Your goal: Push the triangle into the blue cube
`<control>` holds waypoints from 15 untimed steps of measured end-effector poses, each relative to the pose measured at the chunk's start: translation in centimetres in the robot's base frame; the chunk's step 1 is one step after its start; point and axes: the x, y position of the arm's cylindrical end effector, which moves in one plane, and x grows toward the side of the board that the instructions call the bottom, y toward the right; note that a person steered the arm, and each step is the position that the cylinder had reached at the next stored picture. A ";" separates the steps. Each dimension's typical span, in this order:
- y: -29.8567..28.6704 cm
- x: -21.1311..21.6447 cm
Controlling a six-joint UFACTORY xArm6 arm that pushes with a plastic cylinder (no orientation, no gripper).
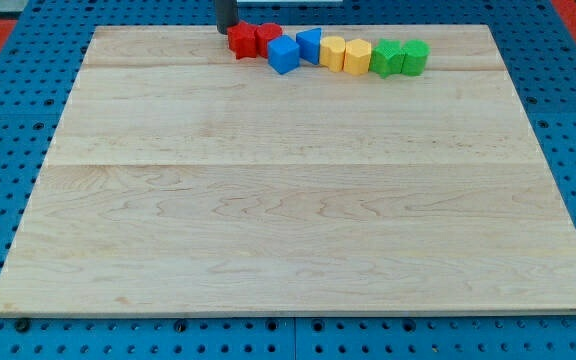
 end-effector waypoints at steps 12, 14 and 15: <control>28.6 11.5; 32.3 10.9; 32.8 5.5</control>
